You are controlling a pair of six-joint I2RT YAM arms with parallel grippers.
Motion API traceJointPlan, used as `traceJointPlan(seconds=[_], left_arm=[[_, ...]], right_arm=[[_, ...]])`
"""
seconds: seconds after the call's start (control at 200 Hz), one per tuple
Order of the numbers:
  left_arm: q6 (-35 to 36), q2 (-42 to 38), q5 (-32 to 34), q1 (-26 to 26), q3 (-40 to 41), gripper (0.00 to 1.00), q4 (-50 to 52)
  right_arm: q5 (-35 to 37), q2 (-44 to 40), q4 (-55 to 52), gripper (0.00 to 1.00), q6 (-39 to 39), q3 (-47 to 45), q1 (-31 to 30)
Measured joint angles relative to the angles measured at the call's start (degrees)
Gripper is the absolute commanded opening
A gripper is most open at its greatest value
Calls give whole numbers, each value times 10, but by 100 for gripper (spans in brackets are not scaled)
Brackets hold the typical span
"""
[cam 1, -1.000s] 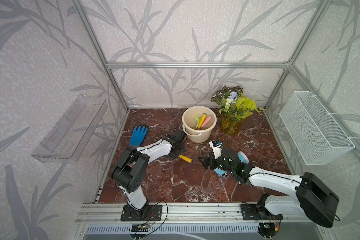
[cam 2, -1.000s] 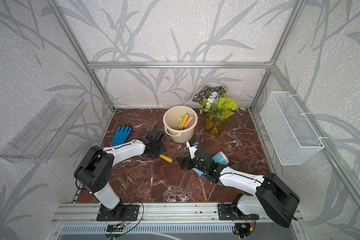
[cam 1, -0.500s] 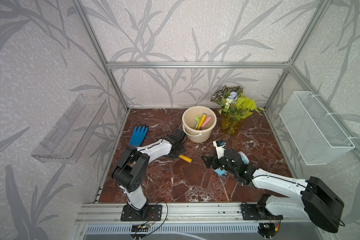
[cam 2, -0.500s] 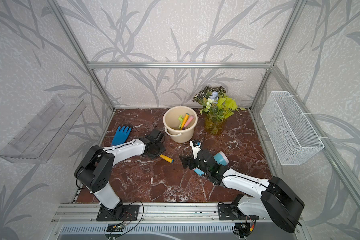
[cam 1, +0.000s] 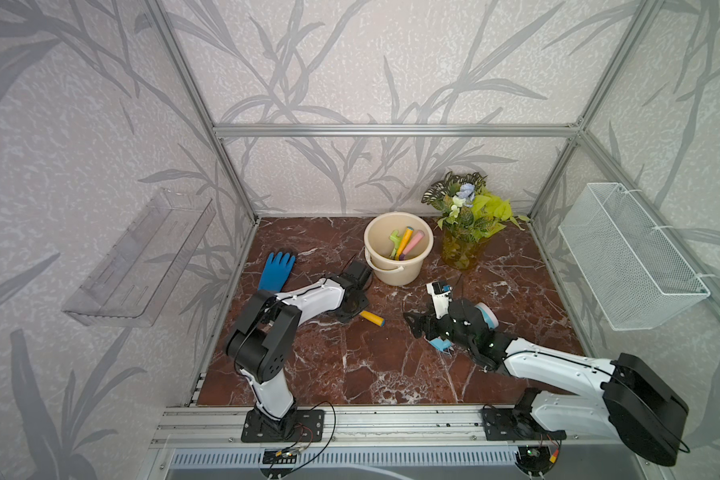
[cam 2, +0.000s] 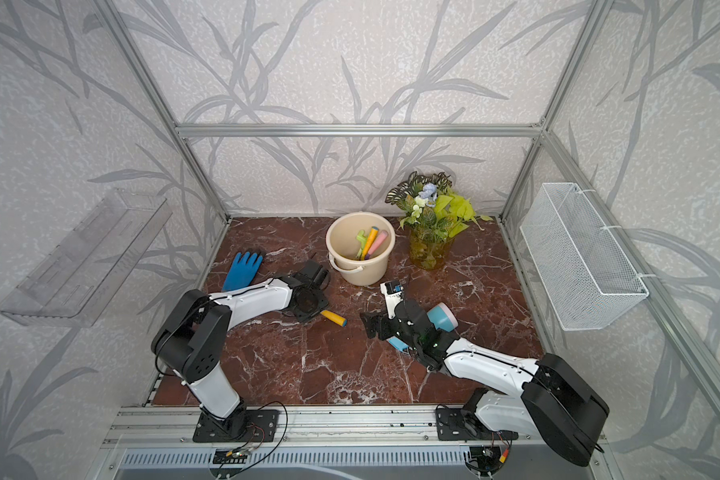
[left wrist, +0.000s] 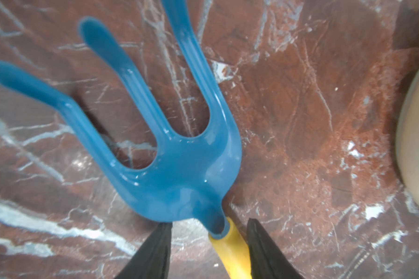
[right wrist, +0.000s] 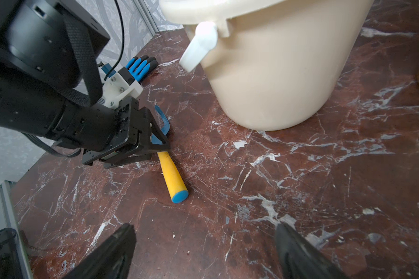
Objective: Organize the gardening tools
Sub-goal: Pick up the gardening tool from the center of the board.
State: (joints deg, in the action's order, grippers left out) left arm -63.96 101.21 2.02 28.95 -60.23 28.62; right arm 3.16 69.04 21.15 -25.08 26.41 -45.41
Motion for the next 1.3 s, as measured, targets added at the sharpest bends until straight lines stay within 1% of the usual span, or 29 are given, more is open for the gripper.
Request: traceJointPlan(seconds=[0.19,0.26,0.315,0.365,0.485,0.53,0.66,0.79,0.835,1.03,1.165,1.3], left_arm=[[2,11,2,0,-14,49,10],[2,14,2,0,-15,37,13],[7,17,1,0,-17,32,13],[9,20,0,0,-19,30,13],[10,22,0,0,-21,29,13],[12,22,0,0,-21,27,13],[15,19,6,0,-18,13,12],[29,11,15,0,-11,5,12],[35,7,22,0,-7,0,15],[56,-19,55,0,0,0,46],[71,-58,86,0,0,0,62],[91,-97,125,0,-24,0,89]], right_arm=[[9,-9,0,95,-2,-10,3],[10,-9,0,95,-2,-12,5],[12,-9,0,95,-3,-13,7],[14,-9,0,95,-4,-13,7],[18,-12,3,95,-4,-18,11],[20,-15,4,95,-4,-22,13],[24,-22,4,95,-5,-25,19],[24,-23,4,95,-6,-25,23],[24,-23,4,95,-7,-25,24],[24,-23,3,95,-8,-25,24],[24,-28,-6,95,-7,-22,24],[29,-50,-23,95,-2,-20,25]])
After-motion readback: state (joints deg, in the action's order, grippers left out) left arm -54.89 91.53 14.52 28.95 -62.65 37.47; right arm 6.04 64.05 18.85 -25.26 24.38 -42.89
